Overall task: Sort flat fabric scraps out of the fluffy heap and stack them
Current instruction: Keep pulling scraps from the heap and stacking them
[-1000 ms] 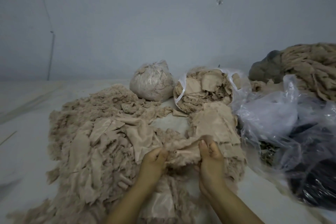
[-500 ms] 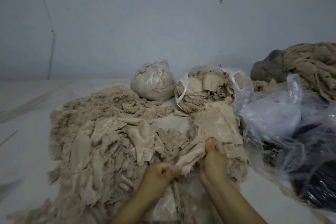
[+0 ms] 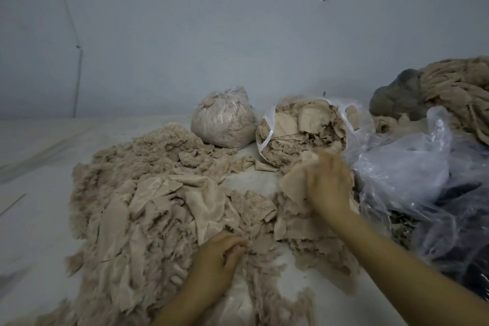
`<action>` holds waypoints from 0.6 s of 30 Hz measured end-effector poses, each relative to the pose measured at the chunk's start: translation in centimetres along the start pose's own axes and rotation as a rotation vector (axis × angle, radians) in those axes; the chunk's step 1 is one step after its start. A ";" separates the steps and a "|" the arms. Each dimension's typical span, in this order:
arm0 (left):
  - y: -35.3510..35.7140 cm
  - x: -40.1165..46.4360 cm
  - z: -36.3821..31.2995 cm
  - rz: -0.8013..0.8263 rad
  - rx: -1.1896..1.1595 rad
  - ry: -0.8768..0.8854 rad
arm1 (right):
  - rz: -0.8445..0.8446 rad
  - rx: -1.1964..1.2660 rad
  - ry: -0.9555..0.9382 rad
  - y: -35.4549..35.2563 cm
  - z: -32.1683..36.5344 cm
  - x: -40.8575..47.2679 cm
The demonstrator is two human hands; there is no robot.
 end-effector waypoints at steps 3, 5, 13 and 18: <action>0.9 0.5 -0.9 0.047 0.217 0.160 | 0.310 -0.200 -0.202 5.7 -0.1 -3.1; 2.2 0.9 -0.1 0.161 0.460 0.180 | 0.484 -0.266 -0.151 7.5 -3.0 -3.4; 3.0 1.4 2.4 0.293 0.684 0.164 | 0.232 -0.172 -0.258 6.4 -1.2 -0.7; 3.7 1.4 2.9 0.337 0.659 0.161 | 0.708 -0.202 -0.524 11.6 4.6 -3.2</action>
Point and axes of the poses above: each hand's wrist, its own x-axis towards the middle knuckle, its own y-axis out of the palm, z = x × y, the point moved 6 cm from there along x, towards the middle knuckle, and after that the axes turned 10 degrees about -y, right-handed, at the moved point
